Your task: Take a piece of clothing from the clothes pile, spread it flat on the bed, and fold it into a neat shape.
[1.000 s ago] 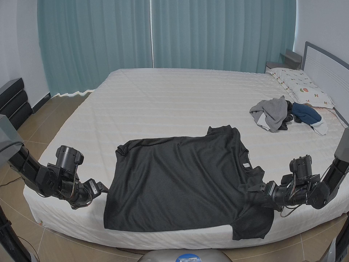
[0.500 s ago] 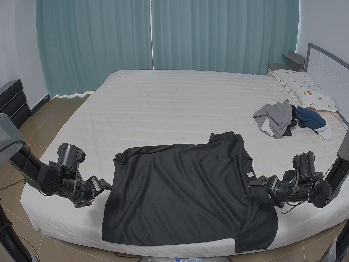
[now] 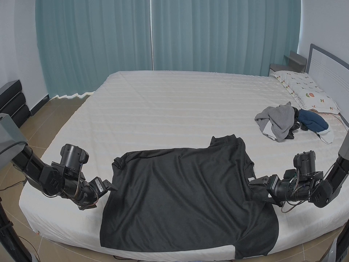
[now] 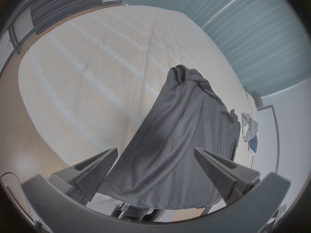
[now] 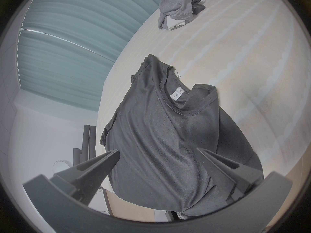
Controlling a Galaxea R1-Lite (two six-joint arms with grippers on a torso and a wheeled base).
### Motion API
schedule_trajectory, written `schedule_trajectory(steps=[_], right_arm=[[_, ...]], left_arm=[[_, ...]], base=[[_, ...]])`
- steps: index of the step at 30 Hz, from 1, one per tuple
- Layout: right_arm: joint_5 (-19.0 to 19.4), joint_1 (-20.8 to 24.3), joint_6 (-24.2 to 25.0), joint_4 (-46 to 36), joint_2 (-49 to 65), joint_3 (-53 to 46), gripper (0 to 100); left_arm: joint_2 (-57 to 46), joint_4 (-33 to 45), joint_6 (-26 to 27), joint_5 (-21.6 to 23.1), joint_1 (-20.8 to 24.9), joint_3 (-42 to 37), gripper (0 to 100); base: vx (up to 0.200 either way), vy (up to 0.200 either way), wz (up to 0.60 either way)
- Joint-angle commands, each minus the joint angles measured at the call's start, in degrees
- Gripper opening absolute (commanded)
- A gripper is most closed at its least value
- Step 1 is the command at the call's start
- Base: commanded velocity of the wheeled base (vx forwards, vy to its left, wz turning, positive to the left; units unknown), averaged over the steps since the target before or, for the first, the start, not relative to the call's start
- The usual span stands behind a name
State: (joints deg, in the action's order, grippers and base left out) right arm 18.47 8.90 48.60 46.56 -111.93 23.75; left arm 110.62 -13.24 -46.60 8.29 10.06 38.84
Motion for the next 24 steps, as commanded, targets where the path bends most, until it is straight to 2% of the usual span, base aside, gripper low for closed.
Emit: schedule_trajectory(steps=[1,11,22,24], right_arm=[[-0.01,-0.02,0.0,0.03,-0.21,-0.1,100],[-0.01,-0.02,0.09,0.03,-0.3,-0.1,100],[-0.1,-0.02,0.09,0.03,-0.04,-0.28,100],[-0.1,-0.11,0.09,0.03,-0.04,-0.28,100]], left_arm=[[-0.31,-0.12,-1.03,-0.12,0.05,0.27,100],[2.23,0.06,-1.38,-0.56,-1.8,9.24,100],[18.58,0.23,-0.86,-0.64,-3.2,28.05,100],[19.72,0.23,-0.86,-0.64,-3.38,29.28,100]], base=[[0.0,0.0,0.0],[0.0,0.0,0.0],[0.0,0.0,0.0],[0.0,0.0,0.0]])
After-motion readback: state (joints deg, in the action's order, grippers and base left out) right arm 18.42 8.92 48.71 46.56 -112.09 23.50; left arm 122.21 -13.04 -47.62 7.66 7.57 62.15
